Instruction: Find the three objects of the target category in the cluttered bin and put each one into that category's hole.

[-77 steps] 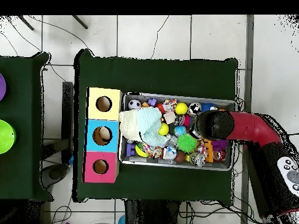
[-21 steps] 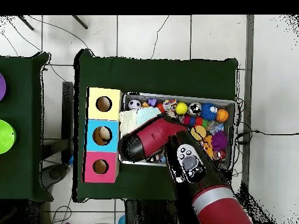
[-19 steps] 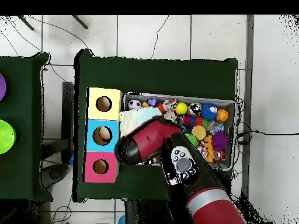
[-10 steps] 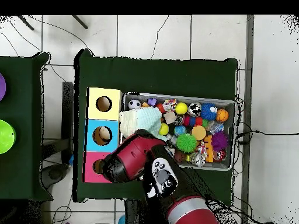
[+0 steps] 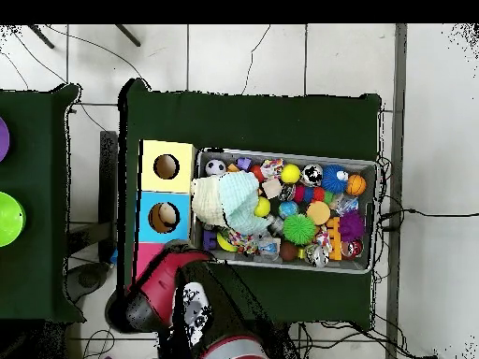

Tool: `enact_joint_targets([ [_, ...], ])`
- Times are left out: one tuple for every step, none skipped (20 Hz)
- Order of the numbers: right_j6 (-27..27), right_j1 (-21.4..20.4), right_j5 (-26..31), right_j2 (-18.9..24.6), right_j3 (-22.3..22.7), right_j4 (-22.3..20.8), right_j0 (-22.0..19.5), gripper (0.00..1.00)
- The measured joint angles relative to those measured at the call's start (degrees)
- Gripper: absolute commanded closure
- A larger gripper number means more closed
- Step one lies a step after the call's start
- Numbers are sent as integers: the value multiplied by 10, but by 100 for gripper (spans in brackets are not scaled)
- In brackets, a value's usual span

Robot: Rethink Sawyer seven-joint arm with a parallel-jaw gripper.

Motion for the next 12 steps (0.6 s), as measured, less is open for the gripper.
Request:
enact_joint_targets([
  [3, -3, -1, 0, 6, 8, 14, 0],
  [5, -4, -2, 0, 8, 13, 22, 0],
  [11, -9, -3, -1, 15, 26, 45, 0],
  [16, -11, -4, -1, 18, 34, 59, 0],
  [18, -12, -4, -1, 20, 37, 65, 0],
  [28, -18, -5, -1, 26, 54, 91, 0],
  [33, -21, -5, -2, 28, 62, 102, 0],
  [37, -23, -5, -2, 30, 68, 113, 0],
  [42, -25, -5, -2, 32, 75, 123, 0],
  [49, -27, -5, -2, 34, 85, 138, 0],
  [54, -29, -5, -2, 35, 90, 148, 0],
  [63, -32, -5, -2, 37, 105, 169, 0],
])
